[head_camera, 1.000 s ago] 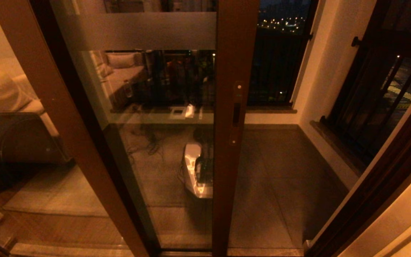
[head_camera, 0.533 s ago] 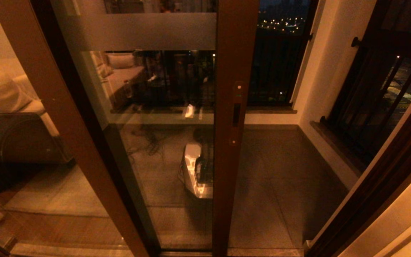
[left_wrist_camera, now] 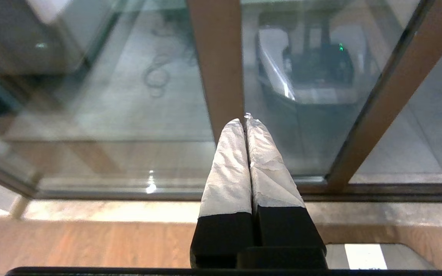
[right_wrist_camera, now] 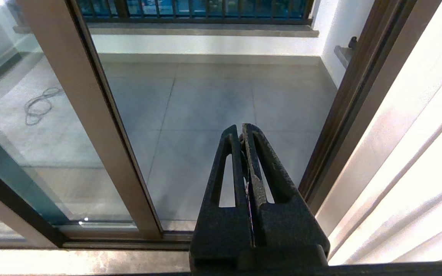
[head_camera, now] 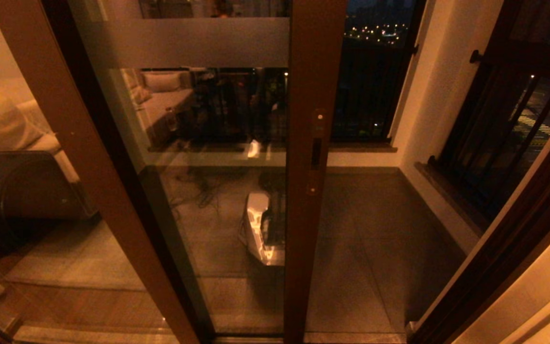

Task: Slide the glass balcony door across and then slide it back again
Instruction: Close the slid door

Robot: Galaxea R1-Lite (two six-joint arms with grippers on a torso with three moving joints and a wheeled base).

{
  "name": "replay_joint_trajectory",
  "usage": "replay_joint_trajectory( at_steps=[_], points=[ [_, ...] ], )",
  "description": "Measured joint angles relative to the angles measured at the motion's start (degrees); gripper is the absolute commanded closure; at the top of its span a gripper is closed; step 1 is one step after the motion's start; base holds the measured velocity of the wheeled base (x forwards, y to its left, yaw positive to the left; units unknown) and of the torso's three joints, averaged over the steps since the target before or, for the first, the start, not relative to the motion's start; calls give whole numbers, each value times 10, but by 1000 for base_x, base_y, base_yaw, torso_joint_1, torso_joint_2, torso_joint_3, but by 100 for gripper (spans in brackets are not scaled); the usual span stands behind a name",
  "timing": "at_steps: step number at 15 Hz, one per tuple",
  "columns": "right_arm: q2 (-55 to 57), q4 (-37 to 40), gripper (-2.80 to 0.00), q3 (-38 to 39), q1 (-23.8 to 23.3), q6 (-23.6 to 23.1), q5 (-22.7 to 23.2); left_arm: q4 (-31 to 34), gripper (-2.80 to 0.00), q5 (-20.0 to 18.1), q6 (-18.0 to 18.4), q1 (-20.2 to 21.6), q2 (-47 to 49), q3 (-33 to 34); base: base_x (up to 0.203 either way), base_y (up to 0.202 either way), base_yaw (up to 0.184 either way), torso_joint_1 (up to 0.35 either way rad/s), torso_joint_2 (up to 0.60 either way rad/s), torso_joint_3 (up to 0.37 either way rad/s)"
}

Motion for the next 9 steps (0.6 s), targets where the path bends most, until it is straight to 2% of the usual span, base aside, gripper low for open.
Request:
replay_joint_trajectory(
  at_steps=[2, 3, 6, 9],
  points=[
    [0, 0, 0, 0, 0, 0, 0, -74, 0, -17, -2, 0, -3, 40, 0, 0, 0, 0, 0, 0],
    [0, 0, 0, 0, 0, 0, 0, -82, 0, -27, 0, 0, -4, 48, 0, 0, 0, 0, 0, 0],
    [0, -2, 0, -11, 0, -19, -5, -94, 0, -22, -22, -1, -4, 55, 0, 0, 0, 0, 0, 0],
    [44, 0, 0, -136, 0, -25, 18, -95, 0, -18, -27, 0, -4, 56, 0, 0, 0, 0, 0, 0]
  ],
)
